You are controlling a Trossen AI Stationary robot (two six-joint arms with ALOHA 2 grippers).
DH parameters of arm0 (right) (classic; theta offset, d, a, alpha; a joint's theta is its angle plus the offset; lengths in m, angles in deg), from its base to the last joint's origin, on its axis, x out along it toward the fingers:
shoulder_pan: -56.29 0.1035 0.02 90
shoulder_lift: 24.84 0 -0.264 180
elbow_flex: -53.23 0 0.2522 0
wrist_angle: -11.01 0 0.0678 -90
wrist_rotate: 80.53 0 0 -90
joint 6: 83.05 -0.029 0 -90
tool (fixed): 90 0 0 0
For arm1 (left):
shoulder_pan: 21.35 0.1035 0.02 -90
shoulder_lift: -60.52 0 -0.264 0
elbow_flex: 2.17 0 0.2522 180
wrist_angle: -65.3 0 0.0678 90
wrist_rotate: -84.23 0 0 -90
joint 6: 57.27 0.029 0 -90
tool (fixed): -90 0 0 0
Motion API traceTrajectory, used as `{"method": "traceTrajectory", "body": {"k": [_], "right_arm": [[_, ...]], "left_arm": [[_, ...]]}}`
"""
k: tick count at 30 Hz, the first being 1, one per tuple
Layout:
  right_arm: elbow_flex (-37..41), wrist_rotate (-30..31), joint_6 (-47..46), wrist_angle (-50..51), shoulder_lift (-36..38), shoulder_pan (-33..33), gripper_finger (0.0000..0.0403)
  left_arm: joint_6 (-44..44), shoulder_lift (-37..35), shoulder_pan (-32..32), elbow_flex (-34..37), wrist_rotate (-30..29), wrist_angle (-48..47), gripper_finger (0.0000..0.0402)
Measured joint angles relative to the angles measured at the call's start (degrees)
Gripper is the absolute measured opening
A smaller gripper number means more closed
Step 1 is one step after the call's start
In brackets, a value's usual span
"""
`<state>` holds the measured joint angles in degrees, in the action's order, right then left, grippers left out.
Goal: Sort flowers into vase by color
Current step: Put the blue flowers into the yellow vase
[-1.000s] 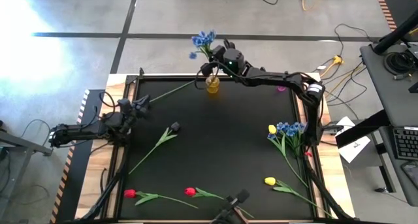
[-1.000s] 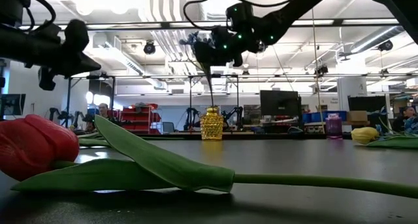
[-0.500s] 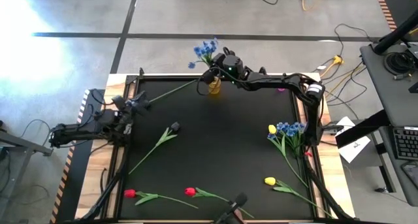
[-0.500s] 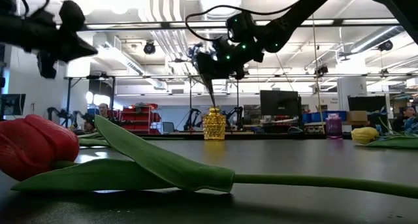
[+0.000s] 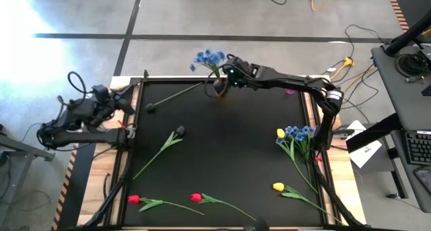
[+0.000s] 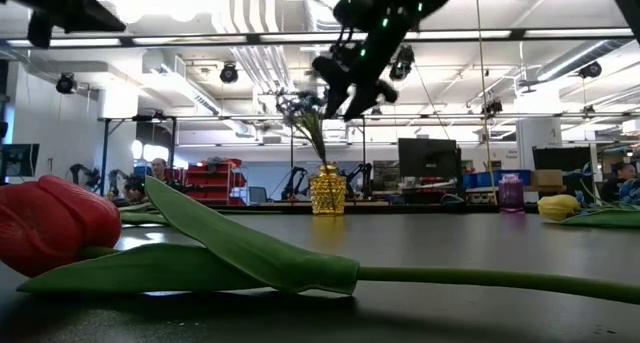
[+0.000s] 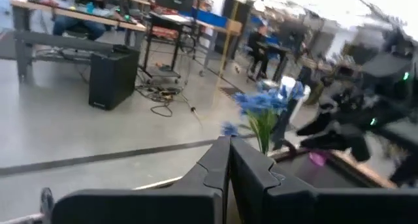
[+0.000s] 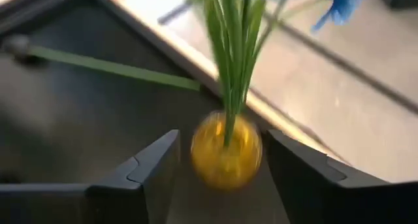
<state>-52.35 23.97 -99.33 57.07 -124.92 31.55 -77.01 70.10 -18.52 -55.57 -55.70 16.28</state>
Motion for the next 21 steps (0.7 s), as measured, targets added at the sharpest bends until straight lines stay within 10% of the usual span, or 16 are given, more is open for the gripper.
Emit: {"method": "traceTrajectory", "body": {"k": [13,21], "right_arm": [[6.0,0.5,-30.1,48.9,10.0,13.7,0.0244],[20.0,-11.0,-44.0,55.2,15.7,20.5,0.0227]], "left_arm": [[9.6,7.1,0.0,-2.9,2.5,-0.3,0.0],[7.2,14.3,0.0,2.3,20.2,10.7,0.0]]}}
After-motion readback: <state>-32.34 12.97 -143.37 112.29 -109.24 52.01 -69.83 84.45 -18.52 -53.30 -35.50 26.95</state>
